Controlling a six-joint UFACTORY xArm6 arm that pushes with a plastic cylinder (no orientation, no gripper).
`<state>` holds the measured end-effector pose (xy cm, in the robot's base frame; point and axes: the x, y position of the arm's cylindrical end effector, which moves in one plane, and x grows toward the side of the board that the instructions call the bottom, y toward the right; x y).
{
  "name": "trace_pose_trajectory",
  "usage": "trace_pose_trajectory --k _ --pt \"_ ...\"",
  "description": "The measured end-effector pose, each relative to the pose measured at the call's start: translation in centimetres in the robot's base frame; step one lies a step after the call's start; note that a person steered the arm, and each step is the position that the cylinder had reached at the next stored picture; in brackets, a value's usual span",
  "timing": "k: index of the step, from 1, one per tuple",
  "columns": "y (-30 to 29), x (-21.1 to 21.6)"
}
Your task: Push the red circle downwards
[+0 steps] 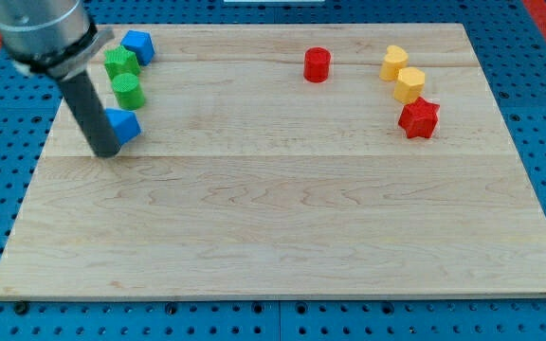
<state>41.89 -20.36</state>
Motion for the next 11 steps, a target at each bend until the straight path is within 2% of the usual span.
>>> trace_pose_trajectory --k 1,2,3,4,5,6,7,8,9,10,11 --pt "0.3 -2.4" --pt "9.1 1.2" --pt "17.0 -7.5" --pt "17.2 -14.5" --pt "23.8 -16.8" --pt "29.2 -16.0" --pt "28.9 -12.4" --pt "21.2 -6.0" --pt "13.1 2.1" --pt "20.0 -0.4" --pt "26.6 1.1"
